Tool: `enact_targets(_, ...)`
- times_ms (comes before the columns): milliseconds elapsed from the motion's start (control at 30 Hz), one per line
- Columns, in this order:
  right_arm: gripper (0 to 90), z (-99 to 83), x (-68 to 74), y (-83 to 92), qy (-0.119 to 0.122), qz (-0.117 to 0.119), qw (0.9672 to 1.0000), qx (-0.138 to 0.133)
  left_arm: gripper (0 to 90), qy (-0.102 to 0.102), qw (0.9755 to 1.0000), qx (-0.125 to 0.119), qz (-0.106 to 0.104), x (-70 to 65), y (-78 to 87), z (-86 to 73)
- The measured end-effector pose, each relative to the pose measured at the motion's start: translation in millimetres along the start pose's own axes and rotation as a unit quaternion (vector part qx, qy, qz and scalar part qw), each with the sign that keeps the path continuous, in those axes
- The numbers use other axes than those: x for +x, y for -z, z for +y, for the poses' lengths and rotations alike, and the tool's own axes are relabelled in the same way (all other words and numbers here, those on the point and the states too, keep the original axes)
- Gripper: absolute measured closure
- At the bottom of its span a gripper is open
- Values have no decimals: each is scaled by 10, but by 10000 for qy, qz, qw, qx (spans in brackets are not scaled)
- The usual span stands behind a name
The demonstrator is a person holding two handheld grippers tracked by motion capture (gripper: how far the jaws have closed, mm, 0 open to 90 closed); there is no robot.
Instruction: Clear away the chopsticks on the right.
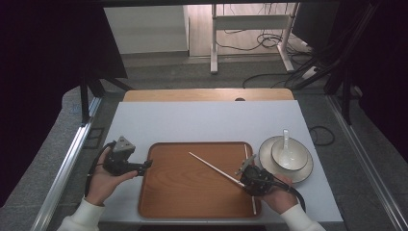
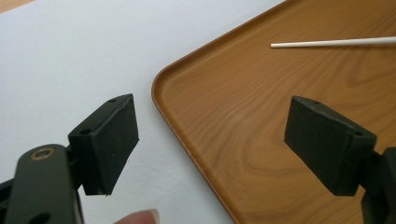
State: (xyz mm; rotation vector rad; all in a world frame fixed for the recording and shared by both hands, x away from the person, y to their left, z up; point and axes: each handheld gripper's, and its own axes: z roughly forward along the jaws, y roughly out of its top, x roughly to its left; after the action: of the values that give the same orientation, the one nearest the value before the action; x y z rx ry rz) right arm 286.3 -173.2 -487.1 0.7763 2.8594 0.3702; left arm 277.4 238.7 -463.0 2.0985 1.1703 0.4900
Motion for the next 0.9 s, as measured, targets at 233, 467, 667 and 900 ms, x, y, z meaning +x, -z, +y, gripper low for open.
enact_targets(233,832,4,7,-11,24,13,10000,6,170,5,10000,4,5,4,-1,-2)
enact_targets(467,831,6,8,-21,41,-4,10000,32,168,-8,10000,16,0,2,-4,-3)
enact_targets(667,616,6,27,110,133,-72,9994,-308,168,-17,10000,-23,18,-5,31,10)
enact_targets(900,417,115,25,323,-22,-337,9927,-1159,168,4,10000,-73,22,-3,39,18)
